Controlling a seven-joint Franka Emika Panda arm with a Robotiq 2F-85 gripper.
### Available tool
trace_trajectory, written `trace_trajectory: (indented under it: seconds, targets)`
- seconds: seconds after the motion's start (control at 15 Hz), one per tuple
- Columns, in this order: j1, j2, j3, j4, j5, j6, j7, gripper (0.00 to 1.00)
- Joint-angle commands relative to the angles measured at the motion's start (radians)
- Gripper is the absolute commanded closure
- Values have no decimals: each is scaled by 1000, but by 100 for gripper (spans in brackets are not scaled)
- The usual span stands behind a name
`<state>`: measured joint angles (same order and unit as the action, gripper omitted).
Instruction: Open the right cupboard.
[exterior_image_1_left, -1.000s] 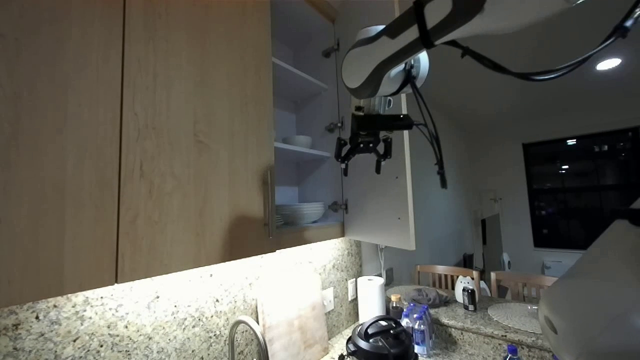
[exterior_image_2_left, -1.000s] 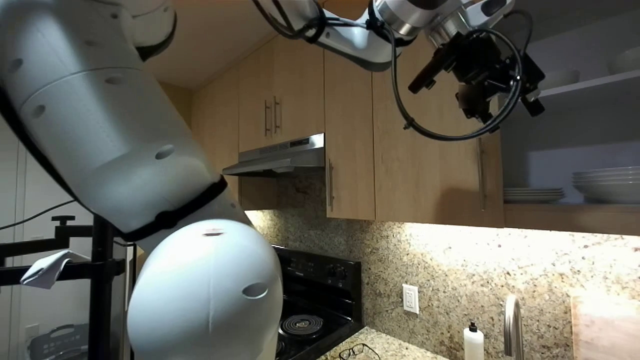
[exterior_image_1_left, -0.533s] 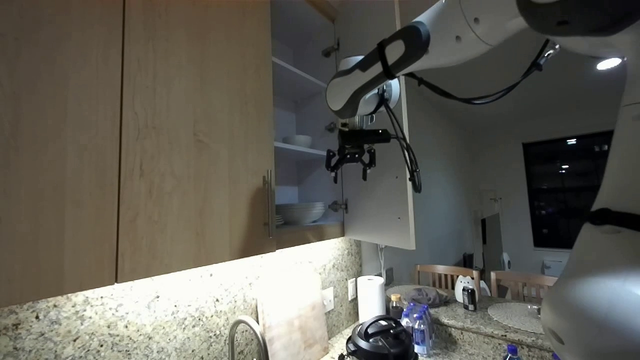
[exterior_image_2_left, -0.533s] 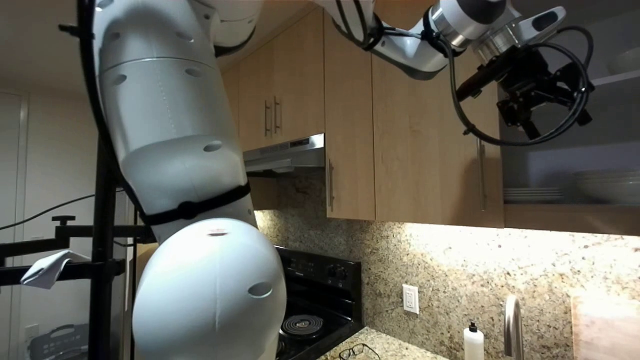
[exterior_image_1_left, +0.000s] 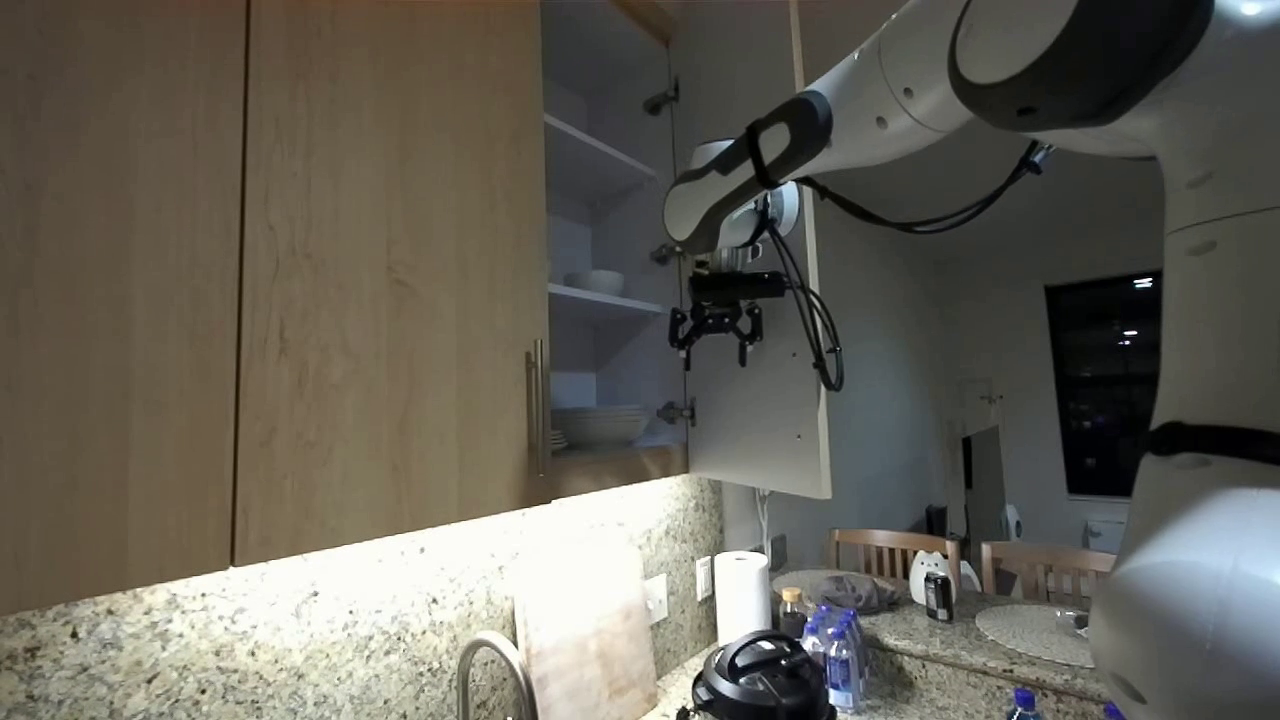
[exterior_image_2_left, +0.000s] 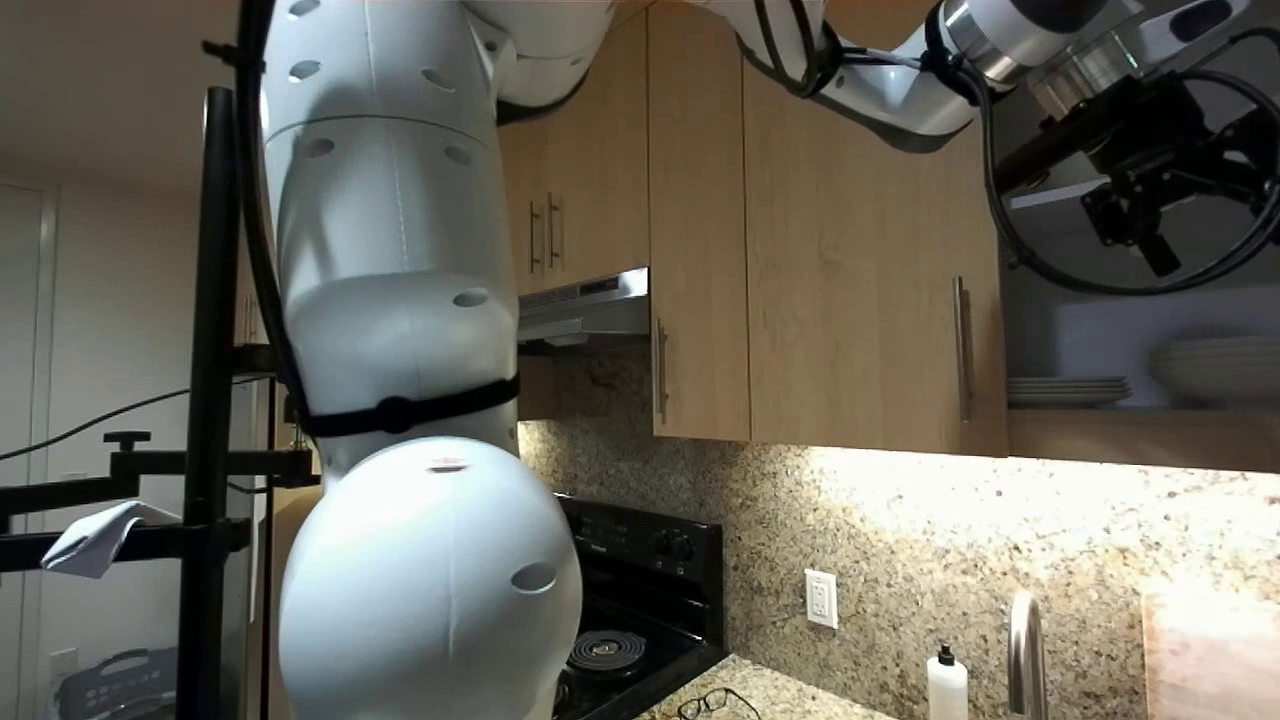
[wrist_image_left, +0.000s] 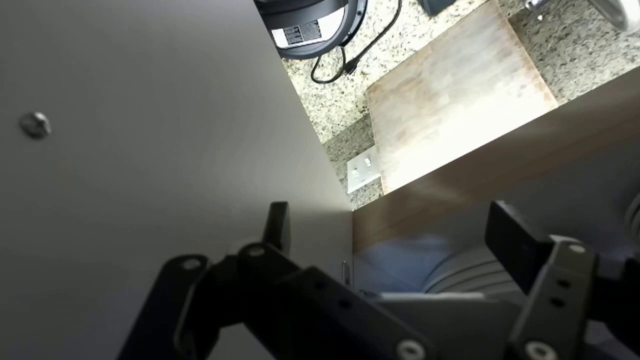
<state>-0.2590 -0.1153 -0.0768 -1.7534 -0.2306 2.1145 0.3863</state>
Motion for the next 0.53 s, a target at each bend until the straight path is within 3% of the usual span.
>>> trace_trajectory:
  seconds: [0.0, 0.47]
  targets:
    - [18, 23, -42, 43, -1, -28, -13, 0]
    - [12, 20, -83, 43, 8, -23, -18, 0]
